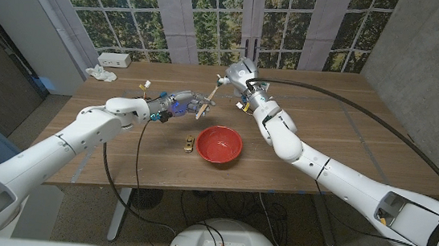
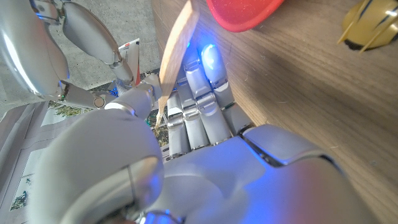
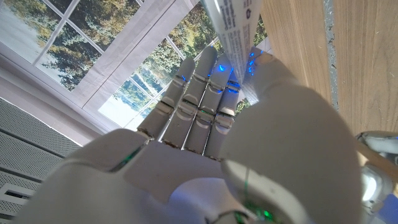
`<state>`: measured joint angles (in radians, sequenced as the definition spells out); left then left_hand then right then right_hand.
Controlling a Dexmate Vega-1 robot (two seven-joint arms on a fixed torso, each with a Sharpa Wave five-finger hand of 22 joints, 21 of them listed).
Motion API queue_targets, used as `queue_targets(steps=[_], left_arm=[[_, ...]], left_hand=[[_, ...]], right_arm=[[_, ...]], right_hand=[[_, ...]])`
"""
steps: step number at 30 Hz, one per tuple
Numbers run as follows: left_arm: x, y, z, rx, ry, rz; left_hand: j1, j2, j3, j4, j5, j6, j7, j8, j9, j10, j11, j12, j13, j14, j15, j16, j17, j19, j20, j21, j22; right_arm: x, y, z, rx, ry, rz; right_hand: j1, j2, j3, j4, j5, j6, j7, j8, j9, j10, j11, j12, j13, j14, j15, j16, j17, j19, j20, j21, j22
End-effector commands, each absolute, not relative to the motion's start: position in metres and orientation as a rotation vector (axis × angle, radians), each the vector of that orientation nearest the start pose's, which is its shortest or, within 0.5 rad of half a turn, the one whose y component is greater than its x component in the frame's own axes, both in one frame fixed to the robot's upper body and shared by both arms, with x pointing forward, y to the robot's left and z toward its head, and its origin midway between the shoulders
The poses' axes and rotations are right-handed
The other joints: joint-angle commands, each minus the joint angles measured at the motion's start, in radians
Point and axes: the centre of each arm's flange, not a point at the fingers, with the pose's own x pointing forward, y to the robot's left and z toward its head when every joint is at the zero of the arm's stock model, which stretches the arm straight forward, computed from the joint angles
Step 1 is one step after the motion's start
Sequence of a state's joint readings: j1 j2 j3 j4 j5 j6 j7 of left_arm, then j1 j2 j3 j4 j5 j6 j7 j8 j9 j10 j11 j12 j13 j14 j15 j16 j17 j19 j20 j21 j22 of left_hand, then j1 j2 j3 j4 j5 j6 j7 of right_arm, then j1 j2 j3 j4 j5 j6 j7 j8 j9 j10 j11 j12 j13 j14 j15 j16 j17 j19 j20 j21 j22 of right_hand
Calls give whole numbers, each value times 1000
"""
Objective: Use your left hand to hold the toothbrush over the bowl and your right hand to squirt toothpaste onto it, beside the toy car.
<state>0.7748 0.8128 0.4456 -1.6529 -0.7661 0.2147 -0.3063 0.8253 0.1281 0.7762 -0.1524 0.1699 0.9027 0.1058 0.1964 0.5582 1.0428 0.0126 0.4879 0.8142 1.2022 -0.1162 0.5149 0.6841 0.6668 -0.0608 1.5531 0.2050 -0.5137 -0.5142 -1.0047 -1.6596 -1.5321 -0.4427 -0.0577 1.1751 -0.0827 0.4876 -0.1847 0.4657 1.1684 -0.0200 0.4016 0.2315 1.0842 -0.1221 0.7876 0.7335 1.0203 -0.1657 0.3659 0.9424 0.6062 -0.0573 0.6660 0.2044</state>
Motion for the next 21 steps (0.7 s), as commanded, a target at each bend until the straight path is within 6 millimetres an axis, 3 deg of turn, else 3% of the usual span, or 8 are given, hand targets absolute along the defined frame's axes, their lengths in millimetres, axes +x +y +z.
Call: queue_targets(steps=[1,21], left_arm=[[608,253,12,247,-281,-629],[607,254,10,235,-287,-626]], left_hand=[[55,61,11,7,6,33,-13,6,6,223,-214,0,2,100,-109,4,3,6,-151,4,1],[54,60,11,7,6,31,-16,6,7,224,-216,-1,3,101,-109,4,5,6,-151,4,1]], right_arm=[[571,-39,60,-2106,-1043,-590],[574,-43,59,-2117,-998,-620]], right_hand=[[19,20,122,11,1,1,-2,-4,3,16,-32,0,6,9,-70,-2,5,-6,-35,6,3],[15,36,115,15,-20,-25,-10,-14,12,-3,-38,-10,3,-3,-70,-11,37,-27,-30,25,4]])
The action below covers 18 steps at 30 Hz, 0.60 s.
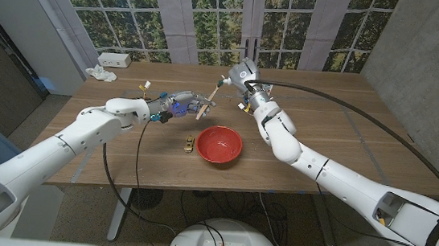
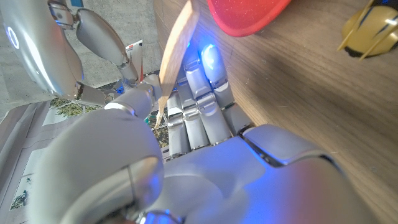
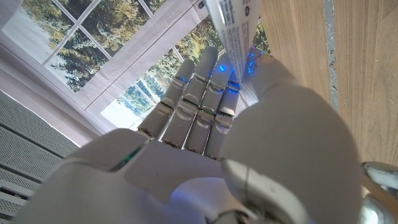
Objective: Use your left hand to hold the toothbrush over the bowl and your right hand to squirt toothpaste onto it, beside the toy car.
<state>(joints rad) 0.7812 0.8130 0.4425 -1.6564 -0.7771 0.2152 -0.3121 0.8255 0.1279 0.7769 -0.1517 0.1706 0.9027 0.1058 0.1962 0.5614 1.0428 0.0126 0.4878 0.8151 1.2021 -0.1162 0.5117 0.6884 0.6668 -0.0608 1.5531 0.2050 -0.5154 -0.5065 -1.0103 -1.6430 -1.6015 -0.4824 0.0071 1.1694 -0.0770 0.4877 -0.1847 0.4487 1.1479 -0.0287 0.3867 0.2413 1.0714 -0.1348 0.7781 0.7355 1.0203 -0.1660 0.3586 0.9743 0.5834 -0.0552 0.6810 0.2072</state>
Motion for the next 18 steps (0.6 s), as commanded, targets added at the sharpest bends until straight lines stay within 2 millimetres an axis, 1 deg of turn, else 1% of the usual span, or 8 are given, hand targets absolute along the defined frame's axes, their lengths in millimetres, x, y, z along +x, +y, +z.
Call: queue_targets(steps=[1,8,15,18], left_arm=[[607,254,10,235,-287,-626],[607,254,9,227,-289,-632],[607,254,9,221,-290,-640],[608,254,9,222,-289,-642]], left_hand=[[54,61,10,6,6,32,-16,6,4,222,-215,0,4,102,-109,8,2,5,-151,4,1],[54,61,10,6,6,32,-16,6,4,223,-215,-1,3,100,-109,6,1,4,-151,3,1],[53,60,10,6,6,31,-16,7,6,221,-215,-1,5,100,-109,6,0,4,-151,3,1],[53,60,10,6,6,30,-18,6,6,223,-215,-2,4,100,-109,5,-1,4,-151,3,1]], right_arm=[[574,-43,59,-2115,-997,-623],[575,-45,61,-2085,-969,-635],[579,-50,68,-1987,-906,-635],[580,-53,71,-1942,-883,-622]], right_hand=[[19,32,114,16,-5,-5,-3,1,4,10,-25,-1,-1,-4,-69,-4,7,-4,-32,11,1],[15,38,113,18,-11,-12,-3,-1,8,7,-25,0,3,-5,-68,-8,16,-9,-30,19,1],[10,42,110,20,-18,-21,-7,-5,10,2,-28,-3,2,-8,-67,-12,25,-12,-25,27,0],[7,45,109,20,-22,-24,-10,-6,11,-6,-24,-6,2,-13,-67,-16,29,-12,-21,31,0]])
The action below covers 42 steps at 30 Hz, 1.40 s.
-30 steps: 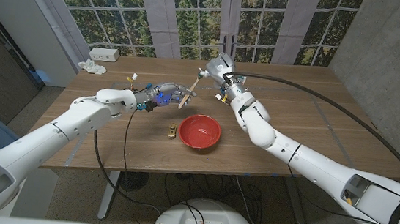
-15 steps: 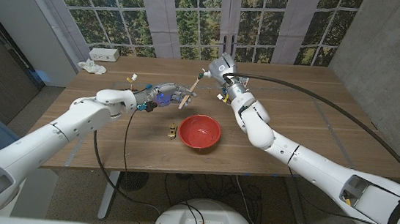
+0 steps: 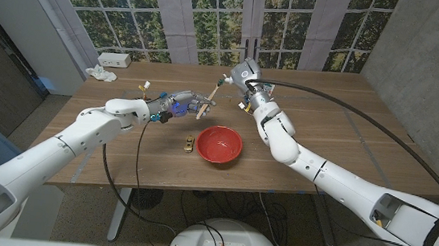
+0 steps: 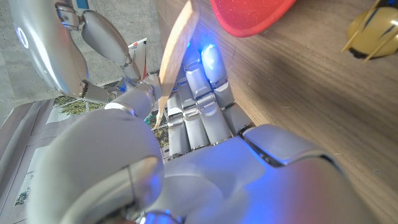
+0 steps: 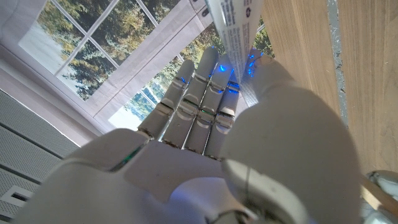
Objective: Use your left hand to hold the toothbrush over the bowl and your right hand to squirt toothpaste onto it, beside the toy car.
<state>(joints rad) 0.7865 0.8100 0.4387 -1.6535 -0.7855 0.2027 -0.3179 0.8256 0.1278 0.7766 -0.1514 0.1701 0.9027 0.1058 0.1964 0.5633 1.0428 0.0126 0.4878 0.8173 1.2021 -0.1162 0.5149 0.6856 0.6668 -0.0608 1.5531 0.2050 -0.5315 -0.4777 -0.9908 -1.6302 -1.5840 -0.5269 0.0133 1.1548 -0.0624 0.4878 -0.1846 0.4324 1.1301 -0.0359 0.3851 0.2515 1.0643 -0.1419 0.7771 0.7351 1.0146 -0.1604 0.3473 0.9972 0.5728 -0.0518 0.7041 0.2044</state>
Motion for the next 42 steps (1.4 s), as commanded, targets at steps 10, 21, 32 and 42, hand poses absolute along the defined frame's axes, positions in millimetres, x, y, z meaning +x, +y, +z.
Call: queue_targets(steps=[10,21,32,42], left_arm=[[610,253,11,226,-287,-645],[611,253,13,230,-288,-647],[612,253,15,233,-285,-653],[613,251,16,228,-282,-660]], left_hand=[[52,61,10,6,6,30,-17,5,3,223,-215,-3,1,100,-109,2,4,4,-151,3,0],[52,61,10,6,7,30,-17,6,3,222,-215,-2,5,101,-109,2,3,4,-151,3,0],[51,61,11,6,7,30,-17,6,4,221,-215,-3,5,99,-109,0,3,3,-151,3,0],[51,61,11,6,6,30,-17,5,2,223,-215,-6,1,101,-109,2,6,4,-151,3,0]], right_arm=[[582,-61,76,-1812,-807,-569],[582,-63,81,-1727,-772,-510],[583,-67,85,-1650,-722,-447],[584,-71,86,-1613,-691,-419]], right_hand=[[10,38,106,22,-17,-20,-10,-13,0,-13,-17,-15,-5,-15,-71,-15,15,-7,-14,20,1],[-61,41,72,50,-53,-54,-7,-31,-4,-31,-10,-51,-50,-22,-48,-17,34,-16,-3,36,-1],[-99,46,62,56,-85,-76,-9,-41,-7,-53,2,-86,-88,-56,-47,-39,33,-21,4,47,-4],[-135,50,49,56,-119,-124,-23,-57,-11,-111,15,-153,-138,-89,-40,-82,-16,-35,14,55,-8]])
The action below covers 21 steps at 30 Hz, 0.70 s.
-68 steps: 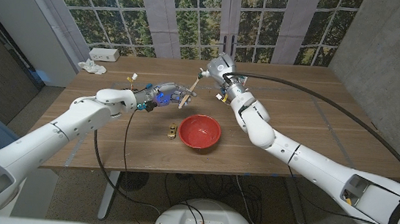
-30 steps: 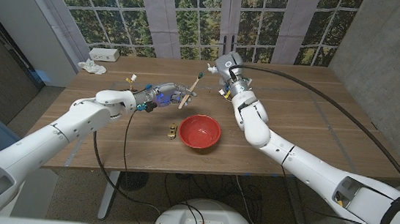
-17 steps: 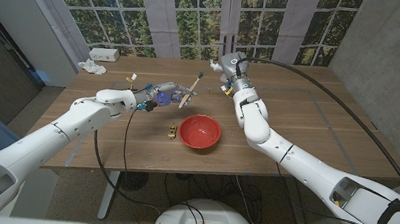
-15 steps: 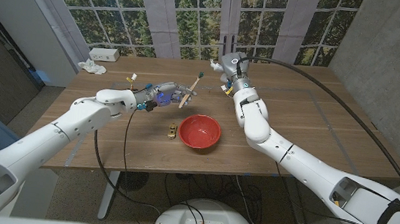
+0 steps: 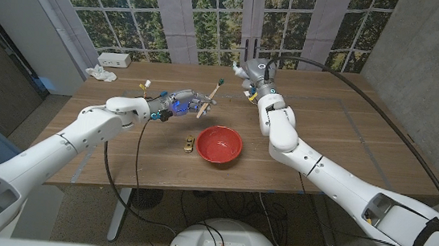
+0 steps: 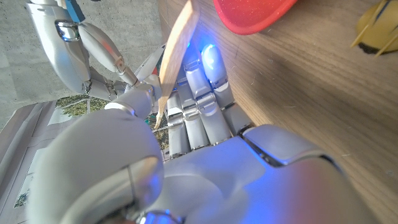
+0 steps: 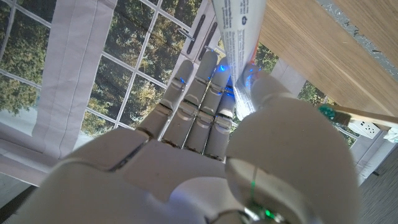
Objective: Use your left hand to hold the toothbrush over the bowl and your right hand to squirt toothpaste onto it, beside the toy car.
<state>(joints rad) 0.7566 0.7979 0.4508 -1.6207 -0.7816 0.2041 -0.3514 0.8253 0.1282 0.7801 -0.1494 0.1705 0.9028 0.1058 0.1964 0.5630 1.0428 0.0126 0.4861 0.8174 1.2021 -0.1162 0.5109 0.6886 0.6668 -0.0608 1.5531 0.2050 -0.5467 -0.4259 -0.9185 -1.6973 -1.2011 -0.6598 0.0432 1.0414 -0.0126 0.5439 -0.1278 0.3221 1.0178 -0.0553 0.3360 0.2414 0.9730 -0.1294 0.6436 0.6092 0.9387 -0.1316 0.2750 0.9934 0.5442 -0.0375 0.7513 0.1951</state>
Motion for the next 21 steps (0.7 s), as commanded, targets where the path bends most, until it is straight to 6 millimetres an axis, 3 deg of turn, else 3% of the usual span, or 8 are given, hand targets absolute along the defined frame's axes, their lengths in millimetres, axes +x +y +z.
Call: queue_targets(steps=[1,21], left_arm=[[613,251,16,228,-281,-661],[611,252,15,222,-278,-637]], left_hand=[[52,61,8,4,6,30,-16,6,3,223,-215,-2,5,100,-109,5,2,4,-151,3,0],[52,60,8,4,6,30,-18,6,3,223,-215,-8,-2,102,-109,6,4,4,-151,3,0]], right_arm=[[584,-71,86,-1606,-688,-414],[584,-85,91,-1491,-600,-334]], right_hand=[[-24,3,-6,-1,-11,-18,-4,-10,-2,-23,5,-25,-16,-18,-68,-15,-19,-8,1,9,1],[-46,5,-16,-10,-39,-34,-3,-15,-7,-43,21,-84,-59,-38,-64,-39,-70,-18,7,17,-3]])
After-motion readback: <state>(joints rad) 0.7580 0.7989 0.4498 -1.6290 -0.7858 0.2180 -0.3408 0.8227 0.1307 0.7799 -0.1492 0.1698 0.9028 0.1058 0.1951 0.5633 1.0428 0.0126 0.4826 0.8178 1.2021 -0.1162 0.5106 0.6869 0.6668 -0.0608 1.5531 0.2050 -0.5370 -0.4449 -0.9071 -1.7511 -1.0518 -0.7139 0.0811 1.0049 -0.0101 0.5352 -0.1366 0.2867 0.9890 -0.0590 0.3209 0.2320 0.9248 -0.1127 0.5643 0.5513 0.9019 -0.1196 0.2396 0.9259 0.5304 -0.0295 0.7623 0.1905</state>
